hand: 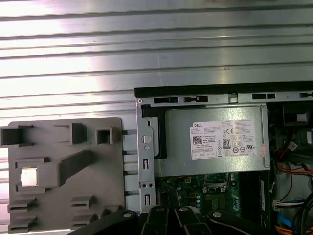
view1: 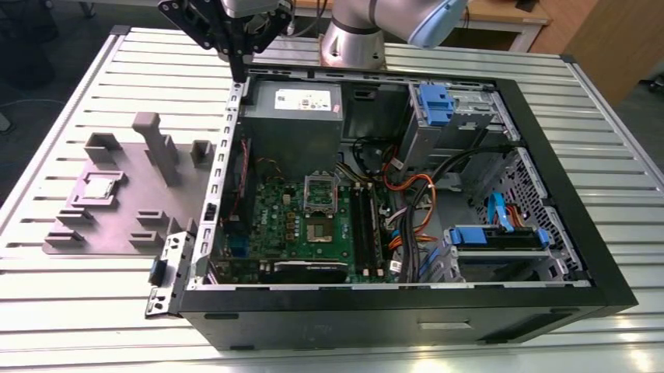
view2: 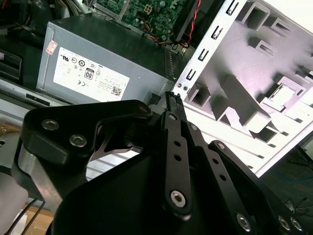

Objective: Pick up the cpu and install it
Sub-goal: 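Reach for the cpu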

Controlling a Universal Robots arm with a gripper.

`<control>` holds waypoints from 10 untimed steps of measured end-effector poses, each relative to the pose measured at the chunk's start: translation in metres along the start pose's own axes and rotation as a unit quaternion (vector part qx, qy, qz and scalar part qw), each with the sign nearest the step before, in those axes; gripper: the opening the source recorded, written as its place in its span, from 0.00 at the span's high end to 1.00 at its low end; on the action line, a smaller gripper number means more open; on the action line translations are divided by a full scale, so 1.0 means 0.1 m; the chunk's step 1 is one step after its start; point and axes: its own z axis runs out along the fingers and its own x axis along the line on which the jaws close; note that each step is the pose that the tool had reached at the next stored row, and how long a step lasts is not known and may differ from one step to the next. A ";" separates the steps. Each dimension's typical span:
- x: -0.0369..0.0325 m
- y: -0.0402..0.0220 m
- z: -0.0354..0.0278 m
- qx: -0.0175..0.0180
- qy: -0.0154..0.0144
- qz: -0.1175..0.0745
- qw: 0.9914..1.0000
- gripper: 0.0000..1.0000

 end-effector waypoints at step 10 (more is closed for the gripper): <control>0.014 -0.001 0.000 0.000 0.000 0.000 1.000 0.89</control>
